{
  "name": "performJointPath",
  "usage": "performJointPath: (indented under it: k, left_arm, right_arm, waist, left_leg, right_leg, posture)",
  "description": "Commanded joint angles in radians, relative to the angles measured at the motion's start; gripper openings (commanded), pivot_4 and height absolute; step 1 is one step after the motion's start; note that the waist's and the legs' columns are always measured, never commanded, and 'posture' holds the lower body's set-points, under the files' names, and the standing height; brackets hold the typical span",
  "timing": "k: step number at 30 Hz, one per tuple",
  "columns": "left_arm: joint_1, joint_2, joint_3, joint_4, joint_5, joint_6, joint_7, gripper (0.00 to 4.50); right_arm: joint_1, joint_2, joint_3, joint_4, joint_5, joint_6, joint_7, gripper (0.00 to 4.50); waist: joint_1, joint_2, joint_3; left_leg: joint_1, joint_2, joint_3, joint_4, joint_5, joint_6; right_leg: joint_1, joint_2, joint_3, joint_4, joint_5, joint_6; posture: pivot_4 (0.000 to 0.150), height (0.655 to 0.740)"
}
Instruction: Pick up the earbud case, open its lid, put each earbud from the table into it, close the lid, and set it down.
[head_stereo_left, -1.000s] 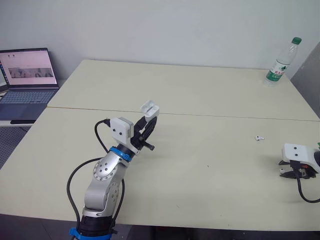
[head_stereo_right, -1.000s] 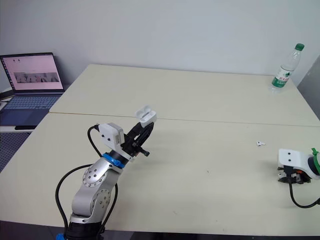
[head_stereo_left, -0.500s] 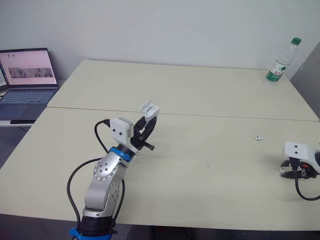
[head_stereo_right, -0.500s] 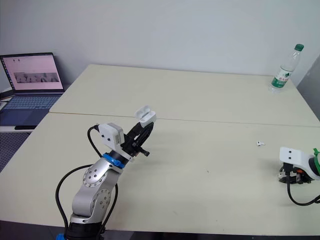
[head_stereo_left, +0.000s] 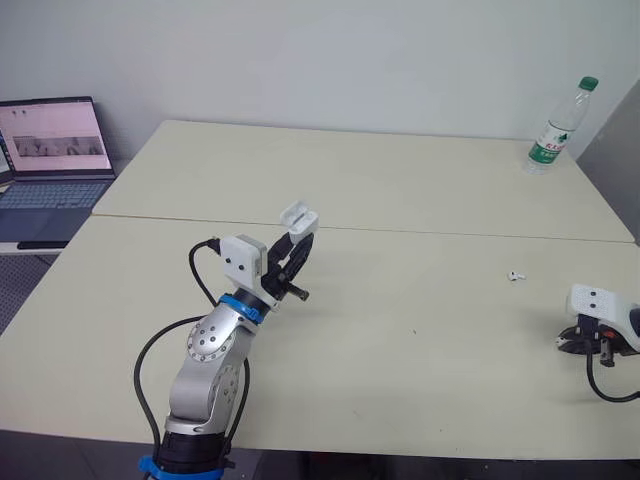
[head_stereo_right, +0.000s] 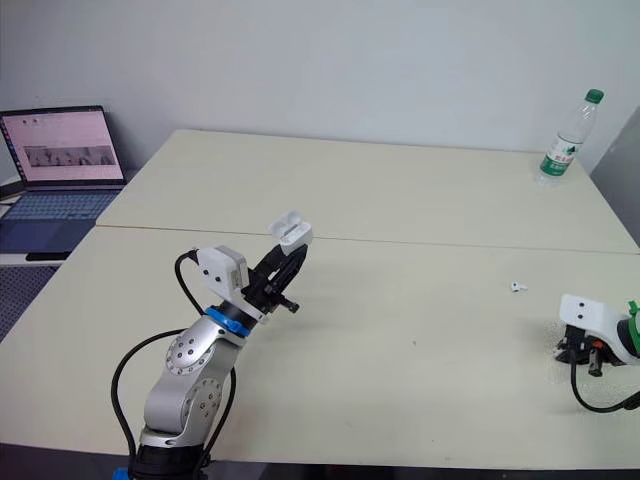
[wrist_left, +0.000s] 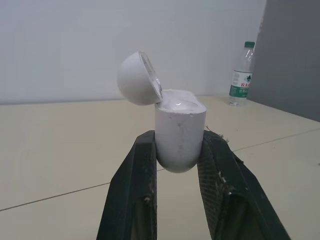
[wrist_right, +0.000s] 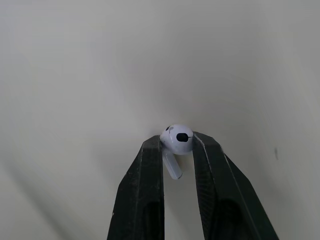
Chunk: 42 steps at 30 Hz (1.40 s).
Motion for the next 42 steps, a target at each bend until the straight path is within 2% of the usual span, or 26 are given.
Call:
performJointPath:
  k: [1, 5, 7, 10, 16, 24, 35, 42]
  left_arm:
    - [-0.018, 0.001, 0.001, -0.019, -0.004, -0.028, -0.009, 0.74]
    - [-0.046, -0.013, -0.001, 0.002, -0.007, -0.031, -0.005, 0.74]
    - [-0.057, -0.017, -0.005, 0.013, -0.007, -0.034, -0.009, 0.74]
    - [-0.077, -0.019, -0.017, 0.033, -0.001, -0.038, -0.018, 0.74]
    - [-0.139, -0.014, -0.017, 0.080, 0.007, -0.044, -0.028, 0.74]
    - [-0.208, -0.030, -0.033, 0.113, 0.015, -0.049, -0.025, 0.74]
    - [-0.214, -0.057, -0.059, 0.100, 0.029, -0.062, -0.022, 0.74]
    - [-0.213, -0.054, -0.058, 0.097, 0.026, -0.067, -0.022, 0.74]
  right_arm:
    - [-0.069, 0.120, -0.053, -0.234, 0.179, 0.186, -0.038, 0.44]
    - [-0.203, 0.373, -0.127, -0.543, 0.445, 0.591, -0.267, 0.44]
    - [-0.263, 0.492, -0.151, -0.633, 0.542, 0.714, -0.379, 0.44]
    - [-0.358, 0.708, -0.156, -0.712, 0.607, 0.777, -0.587, 0.44]
    - [-0.422, 0.958, -0.102, -0.719, 0.584, 0.701, -0.805, 0.44]
    - [-0.456, 1.081, -0.045, -0.641, 0.553, 0.583, -0.895, 0.44]
    - [-0.480, 1.093, 0.023, -0.537, 0.442, 0.445, -0.932, 0.44]
    - [-0.460, 1.077, 0.018, -0.552, 0.453, 0.452, -0.936, 0.44]
  waist:
    - [-0.010, 0.000, 0.000]
    - [-0.023, 0.003, 0.002]
    - [-0.019, 0.004, 0.002]
    - [-0.014, 0.003, 0.002]
    - [0.007, 0.003, 0.002]
    - [0.002, 0.003, 0.002]
    - [0.001, 0.003, 0.002]
    - [0.001, 0.003, 0.002]
  left_leg:
    - [0.000, 0.001, 0.000, 0.000, 0.000, 0.000]
    - [0.001, 0.001, -0.002, -0.001, 0.000, -0.001]
    - [-0.001, 0.001, -0.004, 0.000, 0.001, -0.001]
    - [-0.003, 0.000, -0.004, 0.000, 0.000, -0.001]
    - [-0.006, -0.004, -0.003, 0.000, 0.000, -0.001]
    - [-0.006, -0.002, -0.004, 0.000, 0.000, -0.001]
    - [-0.006, -0.002, -0.004, -0.001, 0.000, -0.001]
    - [-0.006, -0.002, -0.003, -0.001, 0.000, -0.001]
  right_leg:
    - [0.000, 0.001, 0.000, 0.000, 0.000, 0.000]
    - [-0.001, 0.003, 0.001, 0.003, 0.000, 0.000]
    - [-0.001, 0.003, -0.001, 0.004, 0.000, 0.000]
    - [-0.002, 0.001, -0.003, 0.003, 0.000, 0.000]
    - [-0.004, -0.003, -0.003, 0.002, 0.000, 0.000]
    - [-0.005, -0.001, -0.003, 0.003, 0.000, 0.000]
    - [-0.005, -0.001, -0.003, 0.002, 0.000, 0.000]
    - [-0.005, -0.001, -0.003, 0.002, 0.000, 0.000]
  posture:
    - [0.150, 0.7400]
    - [0.150, 0.7400]
    - [0.150, 0.7400]
    - [0.150, 0.7400]
    - [0.150, 0.7400]
    - [0.150, 0.7400]
    - [0.150, 0.7400]
    - [0.150, 0.7400]
